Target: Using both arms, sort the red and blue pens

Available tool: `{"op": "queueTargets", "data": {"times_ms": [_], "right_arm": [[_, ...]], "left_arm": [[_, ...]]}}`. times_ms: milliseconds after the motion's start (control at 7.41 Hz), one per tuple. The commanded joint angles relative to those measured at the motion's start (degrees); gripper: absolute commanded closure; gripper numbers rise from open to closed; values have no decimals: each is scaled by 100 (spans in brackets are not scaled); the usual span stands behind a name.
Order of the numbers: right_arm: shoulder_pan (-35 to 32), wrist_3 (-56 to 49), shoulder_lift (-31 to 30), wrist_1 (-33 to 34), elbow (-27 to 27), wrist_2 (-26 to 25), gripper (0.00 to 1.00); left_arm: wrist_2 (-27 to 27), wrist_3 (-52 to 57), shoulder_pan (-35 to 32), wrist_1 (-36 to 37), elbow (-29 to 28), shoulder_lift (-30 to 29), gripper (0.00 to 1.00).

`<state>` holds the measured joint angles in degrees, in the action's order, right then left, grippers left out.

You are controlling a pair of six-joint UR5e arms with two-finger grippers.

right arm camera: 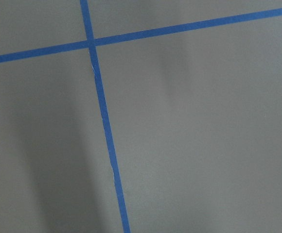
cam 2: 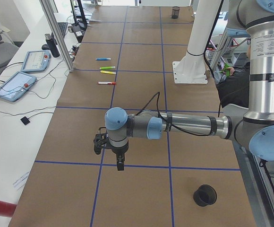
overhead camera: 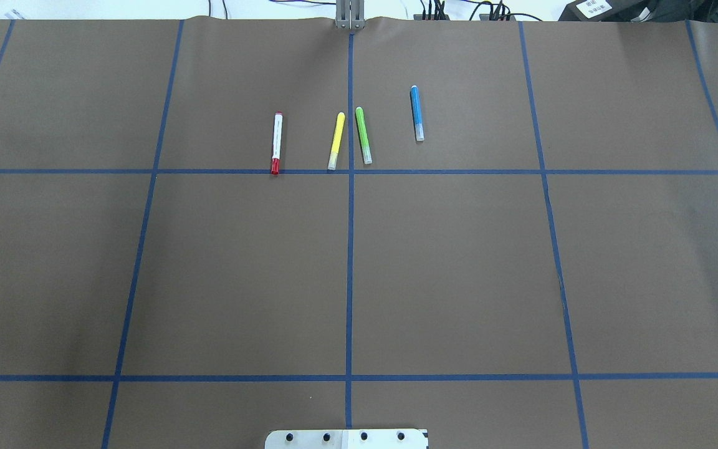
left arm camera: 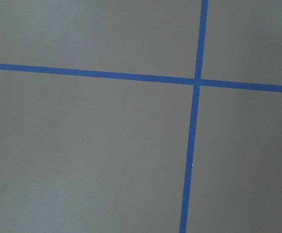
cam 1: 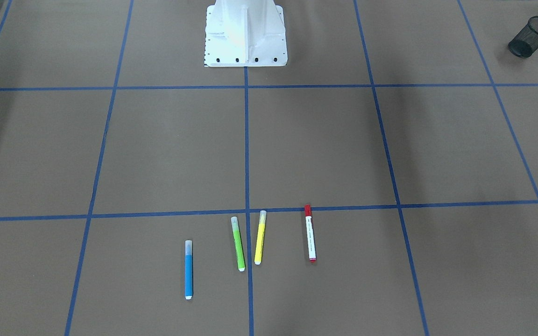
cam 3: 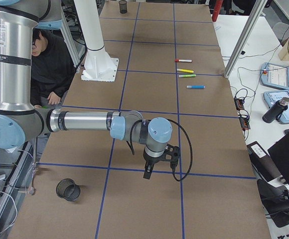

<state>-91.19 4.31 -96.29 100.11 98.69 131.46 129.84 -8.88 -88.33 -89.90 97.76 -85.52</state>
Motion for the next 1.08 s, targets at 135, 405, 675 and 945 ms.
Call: {"op": "queueTargets", "data": {"times_ms": [135,405,675,945], "right_arm": [[4,9,-3,0,10,-15,0],[5,26,5,0,27,63,0],[5,17,5,-9,-25,55,0],[5,26,14,-9,9,46,0]], "left_arm": [[6,0,0,-10,7,0,0],[-2,0,0,-36,15,35,0],[-3,0,0,-45,15,26,0],[6,0,0,-45,15,26,0]]}}
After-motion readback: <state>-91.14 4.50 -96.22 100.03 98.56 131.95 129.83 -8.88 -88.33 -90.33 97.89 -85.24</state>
